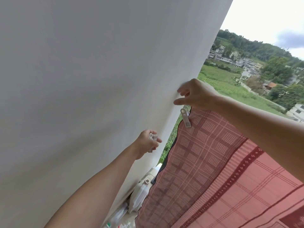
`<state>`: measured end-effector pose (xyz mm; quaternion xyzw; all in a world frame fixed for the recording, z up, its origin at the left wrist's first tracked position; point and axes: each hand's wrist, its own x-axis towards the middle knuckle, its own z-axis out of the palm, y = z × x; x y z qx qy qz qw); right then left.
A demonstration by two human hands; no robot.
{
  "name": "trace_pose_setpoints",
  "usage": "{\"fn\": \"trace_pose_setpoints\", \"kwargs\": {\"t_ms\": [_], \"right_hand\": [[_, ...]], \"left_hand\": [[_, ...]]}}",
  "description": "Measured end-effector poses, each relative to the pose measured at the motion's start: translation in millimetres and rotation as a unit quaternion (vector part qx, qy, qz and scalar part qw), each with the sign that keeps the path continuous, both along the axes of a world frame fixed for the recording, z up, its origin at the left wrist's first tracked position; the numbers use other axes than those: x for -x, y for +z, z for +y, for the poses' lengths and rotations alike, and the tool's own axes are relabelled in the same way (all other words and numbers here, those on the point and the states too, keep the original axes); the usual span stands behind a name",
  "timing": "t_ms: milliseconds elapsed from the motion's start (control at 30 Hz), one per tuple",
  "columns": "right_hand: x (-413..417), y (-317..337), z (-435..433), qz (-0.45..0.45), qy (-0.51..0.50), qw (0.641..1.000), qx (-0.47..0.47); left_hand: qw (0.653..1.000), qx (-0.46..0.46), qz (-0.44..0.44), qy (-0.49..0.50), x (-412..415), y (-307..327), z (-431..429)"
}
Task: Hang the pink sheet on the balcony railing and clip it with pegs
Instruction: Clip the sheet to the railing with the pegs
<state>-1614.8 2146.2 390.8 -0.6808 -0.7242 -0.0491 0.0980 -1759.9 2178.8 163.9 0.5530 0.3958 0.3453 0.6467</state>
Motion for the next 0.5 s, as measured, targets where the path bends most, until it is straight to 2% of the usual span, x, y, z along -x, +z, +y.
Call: {"fn": "trace_pose_setpoints", "kwargs": {"t_ms": [67, 133, 267, 367, 500], "right_hand": [[6.2, -5.4, -13.9, 0.031, 0.045, 0.994, -0.09], [11.9, -18.7, -32.4, 0.051, 0.084, 0.989, -0.11], [5.5, -69.9, -52.7, 0.053, 0.097, 0.993, -0.033], [-8.5, -114.0, -59.5, 0.113, 0.079, 0.988, 0.065], [-21.6, -162.1, -75.3, 0.146, 0.058, 0.979, 0.127]], "left_hand": [[1.0, 0.018, 0.011, 0.02, 9.7, -19.2, -6.6], [0.998, 0.054, -0.003, 0.025, 18.4, -38.0, -17.2], [0.994, 0.104, 0.03, 0.004, 35.5, -69.7, -42.2], [0.992, 0.076, 0.1, -0.031, 41.4, -83.8, -58.0], [0.985, 0.078, 0.098, -0.119, 41.8, -86.2, -80.9]]}}
